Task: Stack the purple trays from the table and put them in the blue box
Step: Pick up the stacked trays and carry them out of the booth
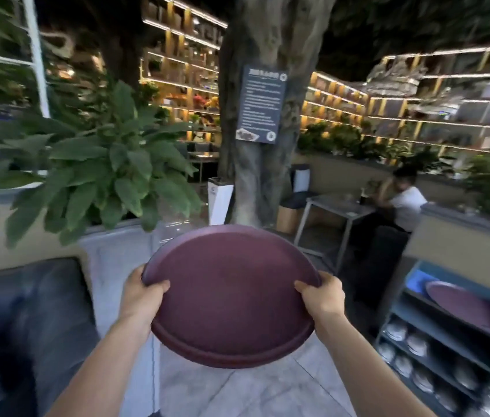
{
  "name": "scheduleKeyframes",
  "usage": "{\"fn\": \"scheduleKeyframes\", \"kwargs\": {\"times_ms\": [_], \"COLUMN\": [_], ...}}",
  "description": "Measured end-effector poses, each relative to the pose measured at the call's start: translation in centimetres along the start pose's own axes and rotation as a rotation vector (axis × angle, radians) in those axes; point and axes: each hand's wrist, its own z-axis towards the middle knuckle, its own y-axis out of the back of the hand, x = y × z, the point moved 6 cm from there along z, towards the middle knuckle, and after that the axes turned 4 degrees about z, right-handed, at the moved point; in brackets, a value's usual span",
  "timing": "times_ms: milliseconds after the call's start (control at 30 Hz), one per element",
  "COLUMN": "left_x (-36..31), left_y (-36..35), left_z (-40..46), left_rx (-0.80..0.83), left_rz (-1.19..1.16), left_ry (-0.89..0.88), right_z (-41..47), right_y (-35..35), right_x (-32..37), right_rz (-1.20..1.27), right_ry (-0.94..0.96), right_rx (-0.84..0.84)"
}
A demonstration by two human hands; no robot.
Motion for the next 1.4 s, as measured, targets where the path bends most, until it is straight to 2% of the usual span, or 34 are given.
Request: {"fn": "scheduleKeyframes", "kwargs": {"times_ms": [433,700,1000,1400], "left_x": [-2.0,-1.3,2.5,5.9], "left_y": [-36.0,-52.6,-65.5,-85.0], "left_z": [-12.8,-22.2,-24.0,-13.8], "left_rx": [0.442,0.672,0.811,0.889], "left_rz": [0.083,0.114,0.131,0.163], "left_ry": [-0.078,-0.111,-0.083,-0.035], "right_z": [8.0,9.7,14.2,32.9], "right_y": [34.8,50.9,57.2,56.8], "right_x": [-7.4,-12.0,-17.3,-21.7], "right_rz": [0.016,-0.002,-0.033,-0.076], "right_ry": [-0.106,-0.165,-0.253,-0.426], "right_rx": [-0.468,-0.675,-0.812,-0.843]}}
